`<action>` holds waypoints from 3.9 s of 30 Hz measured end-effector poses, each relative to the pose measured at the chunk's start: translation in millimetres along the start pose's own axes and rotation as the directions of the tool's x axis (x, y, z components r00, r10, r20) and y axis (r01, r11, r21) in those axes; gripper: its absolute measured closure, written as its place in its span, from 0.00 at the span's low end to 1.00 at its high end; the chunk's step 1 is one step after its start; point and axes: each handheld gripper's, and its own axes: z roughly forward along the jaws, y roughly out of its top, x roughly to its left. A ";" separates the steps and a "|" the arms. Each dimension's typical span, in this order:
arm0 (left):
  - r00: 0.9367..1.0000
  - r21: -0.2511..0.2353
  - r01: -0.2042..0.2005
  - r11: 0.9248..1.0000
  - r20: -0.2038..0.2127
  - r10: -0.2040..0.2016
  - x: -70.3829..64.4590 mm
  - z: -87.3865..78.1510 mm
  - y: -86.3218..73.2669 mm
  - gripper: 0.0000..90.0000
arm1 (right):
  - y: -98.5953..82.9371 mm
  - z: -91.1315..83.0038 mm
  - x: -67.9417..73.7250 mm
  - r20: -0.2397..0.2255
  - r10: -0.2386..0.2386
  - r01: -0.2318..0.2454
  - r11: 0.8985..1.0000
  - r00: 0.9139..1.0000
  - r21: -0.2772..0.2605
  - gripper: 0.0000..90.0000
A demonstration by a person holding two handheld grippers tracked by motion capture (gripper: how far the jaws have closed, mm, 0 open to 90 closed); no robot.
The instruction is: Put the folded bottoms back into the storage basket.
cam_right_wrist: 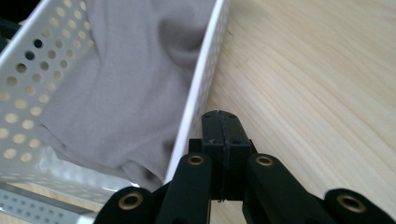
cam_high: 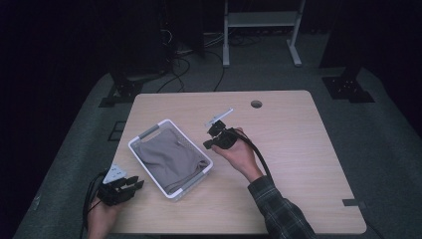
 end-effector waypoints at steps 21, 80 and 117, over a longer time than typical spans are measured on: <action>0.987 -0.031 0.100 0.995 -0.124 -0.103 31.3 23.2 44.0 1.00 | -24.3 10.1 0.3 -0.070 -0.017 0.020 0.999 0.997 0.030 0.99; 0.999 -0.014 0.047 0.999 0.016 -0.047 8.1 74.8 93.8 0.92 | -72.1 -24.1 12.1 -0.079 -0.063 0.064 0.998 0.995 0.010 0.84; 0.996 0.110 0.009 0.994 -0.084 0.000 18.1 48.4 16.8 0.01 | -163.8 -58.5 -56.3 0.313 0.113 -0.110 0.994 0.943 -0.026 0.16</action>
